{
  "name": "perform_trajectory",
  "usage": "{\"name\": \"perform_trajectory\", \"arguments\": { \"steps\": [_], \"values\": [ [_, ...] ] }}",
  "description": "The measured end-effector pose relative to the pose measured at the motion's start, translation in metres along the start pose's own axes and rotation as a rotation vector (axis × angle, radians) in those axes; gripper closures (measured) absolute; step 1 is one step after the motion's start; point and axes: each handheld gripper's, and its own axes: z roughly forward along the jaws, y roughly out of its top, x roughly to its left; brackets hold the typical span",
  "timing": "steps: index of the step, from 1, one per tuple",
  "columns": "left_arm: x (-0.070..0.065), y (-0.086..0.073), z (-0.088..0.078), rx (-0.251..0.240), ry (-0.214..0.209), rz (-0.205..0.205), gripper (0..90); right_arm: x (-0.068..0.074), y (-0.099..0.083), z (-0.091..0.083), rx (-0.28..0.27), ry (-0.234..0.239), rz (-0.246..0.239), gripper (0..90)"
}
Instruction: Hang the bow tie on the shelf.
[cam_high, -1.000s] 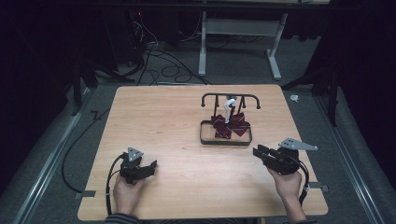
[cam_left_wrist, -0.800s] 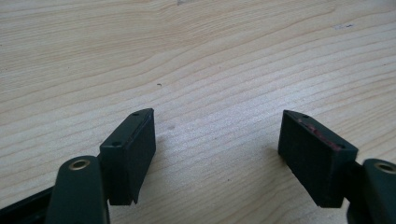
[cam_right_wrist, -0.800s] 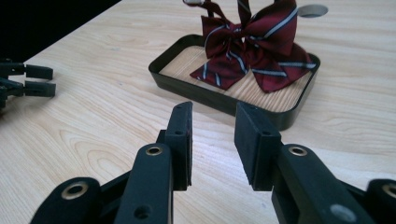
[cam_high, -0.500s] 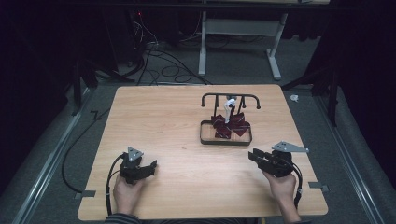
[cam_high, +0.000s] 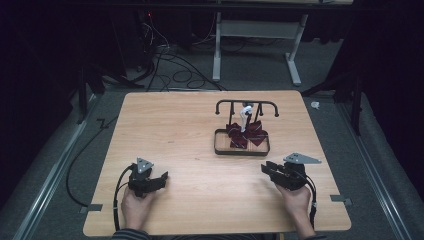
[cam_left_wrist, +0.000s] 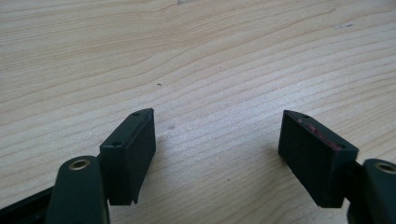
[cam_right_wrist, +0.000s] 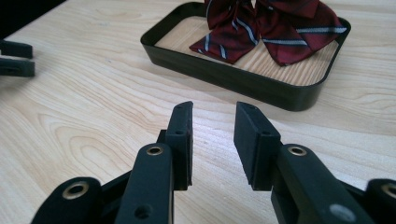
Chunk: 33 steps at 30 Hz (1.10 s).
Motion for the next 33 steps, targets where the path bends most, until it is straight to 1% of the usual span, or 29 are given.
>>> {"name": "perform_trajectory", "arguments": {
  "steps": [3, 11, 15, 20, 22, 24, 26, 28, 33],
  "values": [
    [0.0, 0.0, 0.0, 0.0, 0.0, 0.0, 28.0, 0.0, -0.001, 0.004, 0.012, -0.004, 0.002, 69.4],
    [0.0, 0.0, 0.0, 0.0, 0.0, 0.0, 27.9, 0.002, -0.005, 0.015, 0.041, -0.021, -0.016, 69.4],
    [0.0, 0.0, 0.0, 0.0, 0.0, 0.0, 27.9, 0.002, -0.007, 0.019, 0.051, -0.024, -0.018, 69.3],
    [0.0, 0.0, 0.0, -0.001, 0.001, 0.0, 27.9, 0.004, -0.011, 0.025, 0.073, -0.039, -0.025, 68.2],
    [0.0, 0.0, 0.0, 0.0, 0.001, 0.0, 27.9, 0.006, -0.012, 0.028, 0.081, -0.064, -0.055, 67.7],
    [0.0, 0.0, 0.0, 0.0, 0.002, 0.0, 27.9, 0.008, -0.013, 0.029, 0.091, -0.073, -0.076, 67.5],
    [0.0, 0.0, 0.0, -0.001, 0.002, 0.0, 27.9, 0.01, -0.013, 0.031, 0.097, -0.082, -0.089, 67.3],
    [0.0, 0.0, 0.0, -0.001, 0.001, 0.0, 28.0, 0.011, -0.014, 0.033, 0.103, -0.084, -0.089, 67.0],
    [0.0, 0.0, 0.0, 0.0, 0.001, 0.0, 27.9, 0.014, -0.015, 0.038, 0.112, -0.102, -0.109, 66.4]
  ]
}}
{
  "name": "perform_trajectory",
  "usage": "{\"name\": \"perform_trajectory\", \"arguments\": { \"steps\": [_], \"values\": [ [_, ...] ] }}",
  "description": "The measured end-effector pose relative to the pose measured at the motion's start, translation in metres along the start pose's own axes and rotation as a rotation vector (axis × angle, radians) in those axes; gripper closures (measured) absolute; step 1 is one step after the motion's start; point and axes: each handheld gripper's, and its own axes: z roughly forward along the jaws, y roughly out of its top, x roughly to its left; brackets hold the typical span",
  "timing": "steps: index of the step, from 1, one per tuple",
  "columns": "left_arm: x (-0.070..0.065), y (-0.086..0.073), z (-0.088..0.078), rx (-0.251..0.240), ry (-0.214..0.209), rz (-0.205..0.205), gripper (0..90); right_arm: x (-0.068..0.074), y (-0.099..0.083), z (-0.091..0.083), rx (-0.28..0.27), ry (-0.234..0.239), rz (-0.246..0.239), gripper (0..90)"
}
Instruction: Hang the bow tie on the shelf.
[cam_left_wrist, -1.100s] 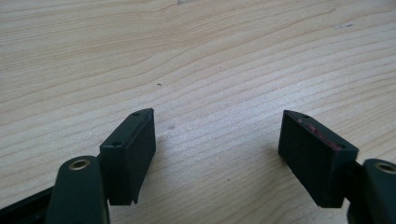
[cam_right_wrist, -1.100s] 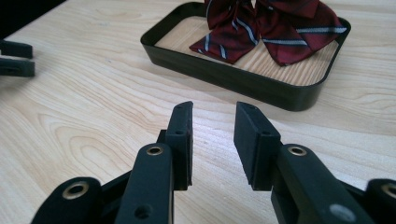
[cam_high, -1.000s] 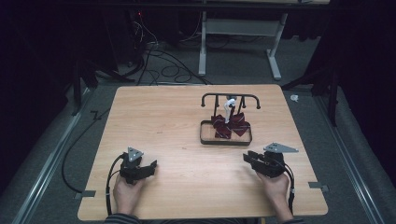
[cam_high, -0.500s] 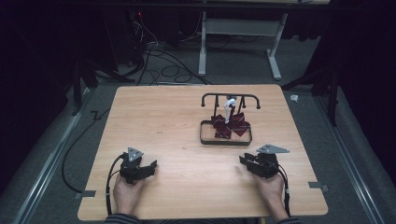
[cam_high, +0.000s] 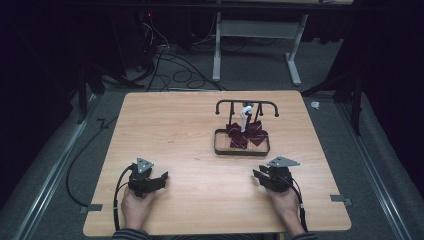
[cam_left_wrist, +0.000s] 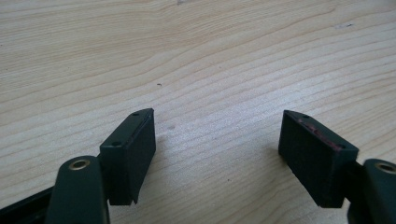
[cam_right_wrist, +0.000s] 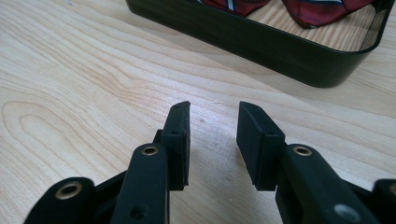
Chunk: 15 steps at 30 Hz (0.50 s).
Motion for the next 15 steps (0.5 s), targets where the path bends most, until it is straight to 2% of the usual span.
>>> {"name": "perform_trajectory", "arguments": {
  "steps": [9, 10, 15],
  "values": [
    [0.0003, 0.0, -0.0001, 0.0, -0.002, -0.001, 27.9, 0.006, -0.0013, 0.0045, 0.012, -0.039, -0.045, 64.4],
    [0.0004, 0.0, -0.0002, 0.0, -0.003, -0.001, 27.9, 0.0087, -0.0014, 0.0046, 0.015, -0.057, -0.066, 63.6],
    [0.0009, -0.0002, -0.0003, -0.003, -0.005, -0.006, 27.9, 0.0075, -0.0011, 0.0048, 0.017, -0.049, -0.057, 62.1]
  ]
}}
